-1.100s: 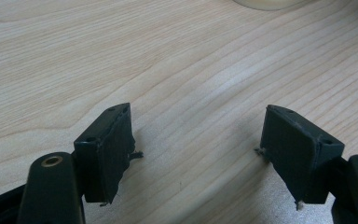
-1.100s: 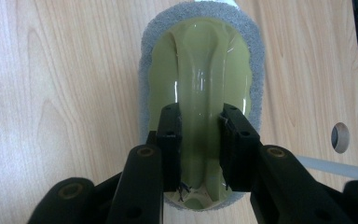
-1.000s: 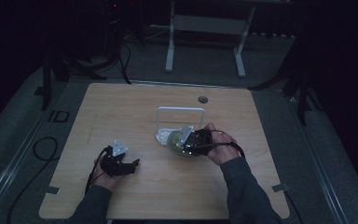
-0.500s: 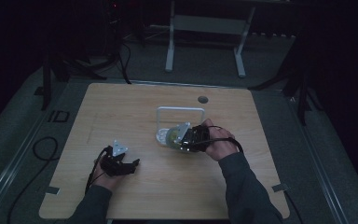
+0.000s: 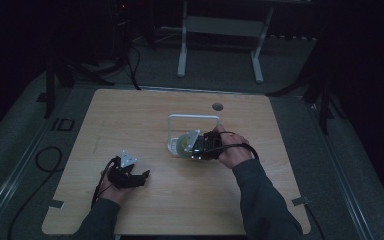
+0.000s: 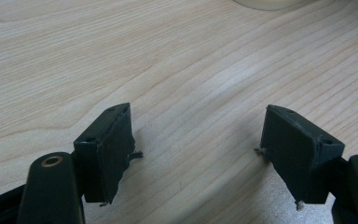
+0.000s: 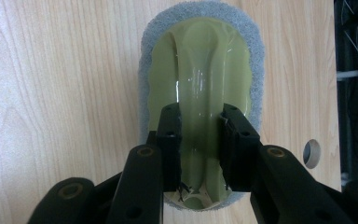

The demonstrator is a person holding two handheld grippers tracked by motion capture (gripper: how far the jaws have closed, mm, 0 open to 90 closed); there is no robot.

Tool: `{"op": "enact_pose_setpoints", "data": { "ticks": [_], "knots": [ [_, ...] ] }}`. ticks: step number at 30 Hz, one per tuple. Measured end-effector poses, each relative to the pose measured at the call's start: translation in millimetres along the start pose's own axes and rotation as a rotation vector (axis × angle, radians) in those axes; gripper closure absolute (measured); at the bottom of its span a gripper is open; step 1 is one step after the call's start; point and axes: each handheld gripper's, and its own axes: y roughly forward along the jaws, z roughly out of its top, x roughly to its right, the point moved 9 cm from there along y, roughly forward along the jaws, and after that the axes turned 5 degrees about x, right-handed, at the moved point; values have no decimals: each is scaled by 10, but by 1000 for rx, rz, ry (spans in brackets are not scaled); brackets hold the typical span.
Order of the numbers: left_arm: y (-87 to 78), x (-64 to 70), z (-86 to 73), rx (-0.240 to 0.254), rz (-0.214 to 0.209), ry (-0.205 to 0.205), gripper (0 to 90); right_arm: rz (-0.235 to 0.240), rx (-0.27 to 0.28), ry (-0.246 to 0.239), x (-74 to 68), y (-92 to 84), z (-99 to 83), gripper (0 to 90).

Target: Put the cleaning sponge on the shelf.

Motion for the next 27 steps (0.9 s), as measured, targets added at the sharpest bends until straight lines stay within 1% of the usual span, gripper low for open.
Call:
{"op": "enact_pose_setpoints", "data": {
  "ticks": [6,9,14,21,27],
  "knots": [
    [1,0,0,1,0,0,254,-3,-4,-24,27,20,41,717],
    [3,2,1,1,-1,1,253,-1,-15,-30,25,45,24,717],
    [3,2,2,1,-1,0,252,-5,-19,-32,41,78,11,717],
    [5,3,3,1,-1,1,251,4,-15,-35,38,146,40,717],
    [5,4,3,1,-2,1,251,11,-23,-34,48,191,40,717]
  ]
}}
